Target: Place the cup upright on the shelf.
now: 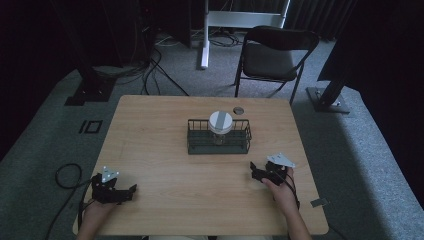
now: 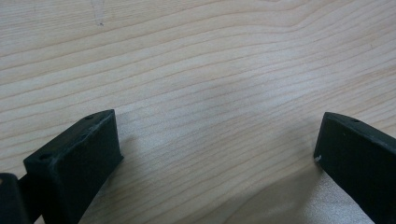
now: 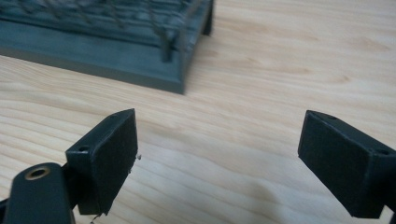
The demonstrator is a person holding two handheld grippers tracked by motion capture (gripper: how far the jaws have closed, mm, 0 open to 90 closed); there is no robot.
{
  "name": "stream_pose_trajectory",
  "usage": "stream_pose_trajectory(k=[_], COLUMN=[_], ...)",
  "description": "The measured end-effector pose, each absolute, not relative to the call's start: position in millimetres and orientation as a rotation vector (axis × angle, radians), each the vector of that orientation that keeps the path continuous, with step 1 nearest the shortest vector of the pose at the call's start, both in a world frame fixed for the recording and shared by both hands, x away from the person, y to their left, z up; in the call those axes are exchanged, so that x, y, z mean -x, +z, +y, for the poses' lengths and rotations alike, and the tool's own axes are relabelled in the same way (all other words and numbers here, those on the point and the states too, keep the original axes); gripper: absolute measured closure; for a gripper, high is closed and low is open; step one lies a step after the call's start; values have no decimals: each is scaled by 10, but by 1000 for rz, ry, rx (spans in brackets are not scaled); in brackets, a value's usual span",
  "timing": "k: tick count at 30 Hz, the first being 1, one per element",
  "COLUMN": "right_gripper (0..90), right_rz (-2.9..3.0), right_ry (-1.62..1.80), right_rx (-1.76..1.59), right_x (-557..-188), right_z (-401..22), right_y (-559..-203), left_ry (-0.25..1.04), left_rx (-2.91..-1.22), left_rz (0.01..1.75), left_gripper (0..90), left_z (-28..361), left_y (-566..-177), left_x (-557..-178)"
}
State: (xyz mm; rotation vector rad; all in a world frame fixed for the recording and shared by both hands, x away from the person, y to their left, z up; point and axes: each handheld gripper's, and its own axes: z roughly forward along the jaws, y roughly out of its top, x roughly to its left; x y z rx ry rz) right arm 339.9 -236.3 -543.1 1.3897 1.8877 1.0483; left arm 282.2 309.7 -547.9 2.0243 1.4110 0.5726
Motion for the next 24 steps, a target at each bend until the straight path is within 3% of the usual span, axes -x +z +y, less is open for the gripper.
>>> stream_pose_trajectory(k=[24], right_gripper=[117], right_rz=[1853], right_ry=[869], right_rx=[-1559], right_x=[-3414], right_z=[-2687], right_y=[-5483], left_ry=[573], left_rx=[-2024], left_rz=[1411], left_gripper=[6], left_z=[3097], left_y=[-5479], left_x=[-2822])
